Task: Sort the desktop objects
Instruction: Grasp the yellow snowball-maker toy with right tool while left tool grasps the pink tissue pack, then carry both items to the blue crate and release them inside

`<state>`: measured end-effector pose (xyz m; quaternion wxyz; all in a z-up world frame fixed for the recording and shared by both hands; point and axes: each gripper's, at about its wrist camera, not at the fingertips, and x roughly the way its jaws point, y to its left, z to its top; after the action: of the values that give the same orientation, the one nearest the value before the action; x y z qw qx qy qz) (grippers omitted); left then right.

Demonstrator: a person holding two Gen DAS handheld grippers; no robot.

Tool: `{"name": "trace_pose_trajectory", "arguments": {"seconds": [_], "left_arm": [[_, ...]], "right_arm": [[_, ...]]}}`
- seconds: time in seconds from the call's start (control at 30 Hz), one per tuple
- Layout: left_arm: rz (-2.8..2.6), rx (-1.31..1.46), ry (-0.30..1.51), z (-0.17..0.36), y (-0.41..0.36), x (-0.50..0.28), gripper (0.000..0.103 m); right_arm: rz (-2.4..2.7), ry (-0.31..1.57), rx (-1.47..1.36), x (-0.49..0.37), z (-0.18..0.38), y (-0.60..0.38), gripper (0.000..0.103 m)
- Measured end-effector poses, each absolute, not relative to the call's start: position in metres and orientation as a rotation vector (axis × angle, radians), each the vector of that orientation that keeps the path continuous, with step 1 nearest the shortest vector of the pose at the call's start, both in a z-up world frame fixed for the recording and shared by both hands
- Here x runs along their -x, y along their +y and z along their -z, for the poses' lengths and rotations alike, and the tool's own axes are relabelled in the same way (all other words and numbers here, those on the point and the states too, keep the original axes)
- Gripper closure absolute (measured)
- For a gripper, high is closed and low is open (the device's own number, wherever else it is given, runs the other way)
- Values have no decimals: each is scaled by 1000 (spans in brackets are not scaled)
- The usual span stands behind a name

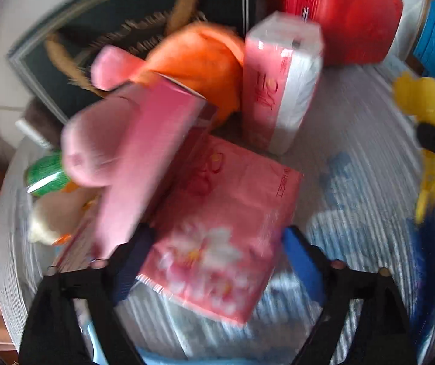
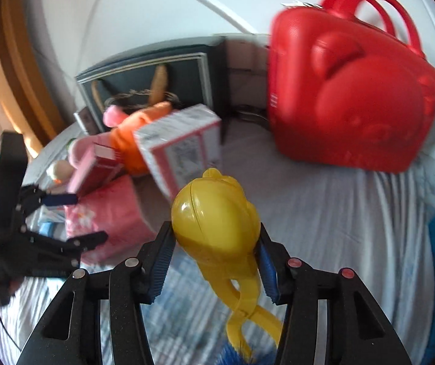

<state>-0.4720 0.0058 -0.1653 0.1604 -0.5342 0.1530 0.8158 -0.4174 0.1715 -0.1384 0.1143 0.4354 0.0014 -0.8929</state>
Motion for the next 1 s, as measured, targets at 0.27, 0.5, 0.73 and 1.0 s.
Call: {"name": "trace_pose_trajectory", "arguments": {"seconds": [0.27, 0.5, 0.73, 1.0], "left_arm": [[-2375, 1561, 387, 170, 12, 476, 16], [-2491, 1430, 259, 117, 11, 415, 18], [-2677, 1188, 149, 29, 1, 352, 18], [-2756, 904, 115, -63, 22, 269, 18]], "right_arm": [[2647, -35, -1266, 411, 137, 183, 53], [2700, -48, -1106, 386, 86, 184, 54], [2783, -32, -889, 339, 14, 180, 54], [2901, -41, -672, 242, -67, 206, 54]]}}
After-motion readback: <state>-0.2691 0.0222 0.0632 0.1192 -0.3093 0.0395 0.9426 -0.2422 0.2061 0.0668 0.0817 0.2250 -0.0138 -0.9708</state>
